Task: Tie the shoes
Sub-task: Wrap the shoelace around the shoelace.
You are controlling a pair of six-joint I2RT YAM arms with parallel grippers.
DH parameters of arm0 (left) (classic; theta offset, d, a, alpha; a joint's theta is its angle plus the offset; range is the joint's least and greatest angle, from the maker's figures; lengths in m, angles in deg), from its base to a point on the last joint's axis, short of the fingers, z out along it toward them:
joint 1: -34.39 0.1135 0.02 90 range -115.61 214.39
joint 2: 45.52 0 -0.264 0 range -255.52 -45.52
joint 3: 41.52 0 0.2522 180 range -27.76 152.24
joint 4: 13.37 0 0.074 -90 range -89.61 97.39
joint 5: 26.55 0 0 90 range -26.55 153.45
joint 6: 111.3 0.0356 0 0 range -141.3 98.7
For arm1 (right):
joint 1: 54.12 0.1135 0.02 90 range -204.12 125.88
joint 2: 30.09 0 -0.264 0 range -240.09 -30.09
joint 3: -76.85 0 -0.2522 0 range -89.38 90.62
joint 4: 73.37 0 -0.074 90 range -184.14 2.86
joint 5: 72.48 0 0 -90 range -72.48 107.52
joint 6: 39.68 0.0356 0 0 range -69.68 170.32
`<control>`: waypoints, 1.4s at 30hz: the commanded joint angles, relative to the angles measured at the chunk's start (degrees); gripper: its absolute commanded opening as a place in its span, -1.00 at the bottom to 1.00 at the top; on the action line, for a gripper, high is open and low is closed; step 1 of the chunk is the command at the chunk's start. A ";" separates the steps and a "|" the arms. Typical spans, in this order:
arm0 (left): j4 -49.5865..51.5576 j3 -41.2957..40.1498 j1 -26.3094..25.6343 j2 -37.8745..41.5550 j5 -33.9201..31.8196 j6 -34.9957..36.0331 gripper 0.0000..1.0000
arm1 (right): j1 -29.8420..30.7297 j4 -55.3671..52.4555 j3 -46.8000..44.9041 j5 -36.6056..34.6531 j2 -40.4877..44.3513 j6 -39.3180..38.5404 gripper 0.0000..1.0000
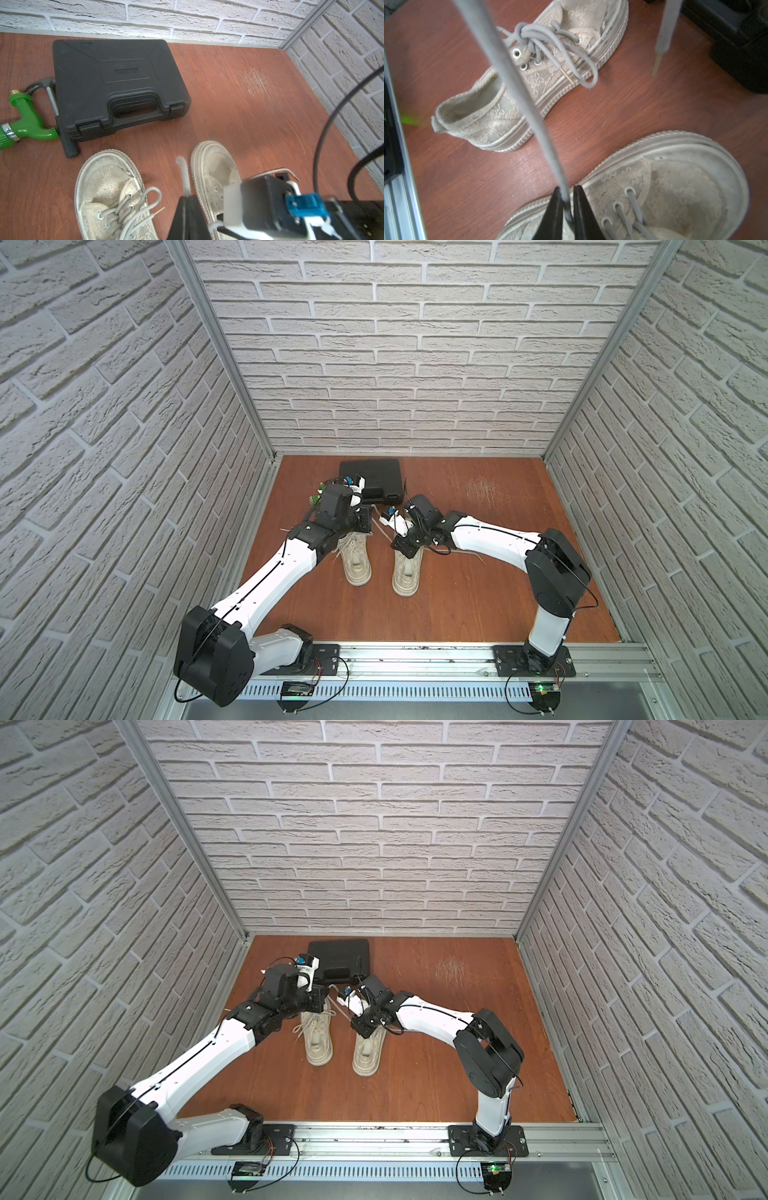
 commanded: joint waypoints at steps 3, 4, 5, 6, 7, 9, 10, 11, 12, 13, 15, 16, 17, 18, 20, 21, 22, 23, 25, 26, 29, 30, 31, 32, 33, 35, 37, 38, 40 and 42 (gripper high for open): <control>-0.13 0.35 0.25 0.20 -0.21 -0.03 -1.00 | -1.48 4.39 -3.63 0.21 4.77 2.90 -0.95; 0.37 0.10 0.19 0.22 -0.18 0.26 -1.00 | -1.93 5.16 -4.72 0.67 5.90 3.41 -0.95; 0.88 -0.30 0.08 0.06 -0.07 0.64 -1.00 | -2.45 5.84 -5.84 1.30 6.91 4.02 -0.95; 1.40 -0.66 -0.08 -0.17 -0.01 0.81 -1.00 | -2.85 6.34 -6.64 1.97 7.75 4.54 -0.95; 1.88 -1.32 -0.27 -0.40 -0.02 0.80 -1.00 | -3.27 6.88 -7.78 2.28 8.72 5.07 -0.95; 1.66 -2.97 -0.79 -0.93 0.46 -0.03 -1.00 | -3.83 7.55 -9.41 3.05 10.24 5.77 -0.95; 0.90 -4.19 -1.18 -1.33 0.92 -0.74 -1.00 | -4.07 7.97 -10.20 3.32 10.82 6.10 -0.95; 0.06 -5.33 -1.56 -1.62 1.29 -1.45 -1.00 | -4.20 8.41 -10.82 3.72 11.22 6.46 -0.94; -0.99 -6.42 -2.09 -1.94 1.76 -2.44 -1.00 | -4.42 8.82 -11.44 4.14 11.59 6.85 -0.95; -2.21 -7.55 -2.66 -2.39 2.02 -3.35 -1.00 | -4.68 9.06 -11.93 4.18 11.90 7.34 -0.95; -4.28 -9.22 -3.62 -3.58 2.54 -5.04 -1.00 | -5.10 9.80 -12.81 4.27 12.46 8.18 -0.94; -5.29 -10.03 -4.19 -4.29 2.86 -5.83 -1.00 | -5.40 10.15 -13.22 4.22 12.77 8.67 -0.95; -6.18 -10.72 -4.57 -4.90 3.31 -6.48 -1.00 | -5.67 10.73 -13.59 4.60 13.03 9.27 -0.95; -7.10 -11.28 -5.08 -5.60 3.79 -7.17 -1.00 | -5.95 11.24 -14.01 5.07 13.42 9.70 -0.95; -8.72 -12.11 -5.96 -6.87 4.75 -8.31 -1.00 | -6.23 12.02 -14.48 5.82 13.91 10.15 -0.95; -9.63 -12.47 -6.36 -7.36 5.05 -8.87 -0.97 | -6.28 11.91 -14.35 6.12 13.95 10.22 -0.95; -10.42 -12.86 -6.77 -7.68 5.03 -9.26 -0.89 | -6.32 11.59 -14.20 6.27 13.94 10.17 -0.95; -10.93 -13.27 -6.95 -7.81 5.09 -9.57 -0.86 | -6.32 11.30 -14.09 6.44 13.86 9.94 -0.95; -11.08 -13.51 -6.89 -7.70 5.08 -9.87 -0.74 | -6.45 10.87 -14.06 6.21 13.96 9.78 -0.95; -10.58 -13.51 -6.92 -7.34 4.91 -9.70 -0.67 | -6.49 10.92 -14.16 6.20 14.10 9.74 -0.95; -8.13 -13.92 -6.88 -4.71 3.56 -9.28 -0.36 | -6.67 10.78 -14.34 6.20 14.38 9.57 -0.94; -6.77 -14.03 -6.92 -3.20 2.50 -9.03 -0.27 | -6.73 10.46 -14.26 6.15 14.46 9.38 -0.95; -5.30 -14.11 -6.87 -1.68 1.49 -8.54 -0.20 | -6.75 10.14 -14.24 5.95 14.55 9.17 -0.95; -3.99 -14.08 -6.80 -0.16 0.72 -8.14 -0.15 | -6.86 9.99 -14.26 5.95 14.56 9.01 -0.95; -2.51 -14.04 -6.60 1.42 0.05 -7.81 -0.11 | -6.85 9.65 -14.17 5.88 14.60 8.83 -0.95; -0.51 -13.92 -5.93 4.32 -0.50 -7.09 -0.05 | -6.85 9.42 -14.17 6.08 14.64 8.58 -0.95; -0.08 -13.52 -5.21 6.71 0.31 -6.40 0.01 | -6.85 9.53 -14.30 6.23 14.78 8.50 -0.95; -0.49 -13.25 -4.86 7.26 1.17 -6.14 0.03 | -6.84 9.76 -14.43 6.28 14.82 8.50 -0.95; -2.10 -11.65 -4.19 6.89 4.77 -5.83 0.06 | -6.85 10.06 -14.60 6.37 14.77 8.67 -0.95; -4.29 -9.56 -4.07 4.48 8.90 -5.93 0.06 | -6.86 10.30 -14.65 6.55 14.48 8.83 -0.95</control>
